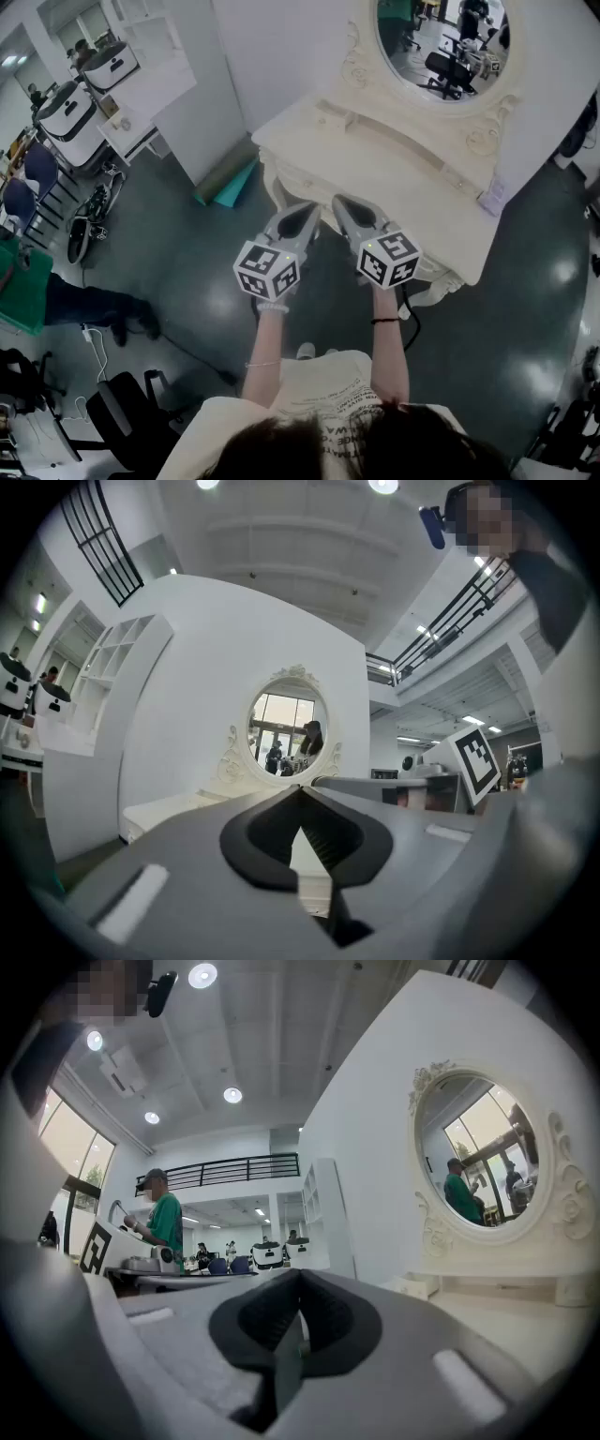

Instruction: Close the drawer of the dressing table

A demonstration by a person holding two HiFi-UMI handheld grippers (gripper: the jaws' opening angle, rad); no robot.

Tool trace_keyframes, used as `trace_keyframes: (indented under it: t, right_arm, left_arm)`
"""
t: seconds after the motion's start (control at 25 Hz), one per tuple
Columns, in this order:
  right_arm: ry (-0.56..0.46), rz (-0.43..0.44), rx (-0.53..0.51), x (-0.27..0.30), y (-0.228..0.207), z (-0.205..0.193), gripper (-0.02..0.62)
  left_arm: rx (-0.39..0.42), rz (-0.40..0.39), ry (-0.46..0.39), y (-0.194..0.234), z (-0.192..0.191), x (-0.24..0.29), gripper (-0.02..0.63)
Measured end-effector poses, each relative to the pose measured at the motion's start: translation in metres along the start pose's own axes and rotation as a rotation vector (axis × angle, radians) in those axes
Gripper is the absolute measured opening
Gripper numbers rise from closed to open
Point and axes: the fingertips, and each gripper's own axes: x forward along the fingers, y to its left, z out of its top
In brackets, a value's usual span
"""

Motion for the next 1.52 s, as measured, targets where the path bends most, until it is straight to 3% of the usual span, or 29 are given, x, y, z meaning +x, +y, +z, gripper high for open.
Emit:
trace_keyframes:
  t: [0.56,0.96,1.52]
  right_arm:
    - [0.011,-0.018,-0.005,-0.004,-0.013,-0.004,0.003]
    - [0.01,-0.009,0.027,-0.013,-0.019,-0.007,0.003]
    - [0.017,0.004,0.028,0.037,-0.036,-0.011,0.003]
  left_arm:
    - [-0.015,-0.001,0.011,-0.004,-0.009,0.011,0.0]
    - [-0.039,0.054,0.032,-0.014,-0.022,0.006,-0.001]
    - [-0.015,0.068,0.031,0.039,-0.018,0.023,0.0]
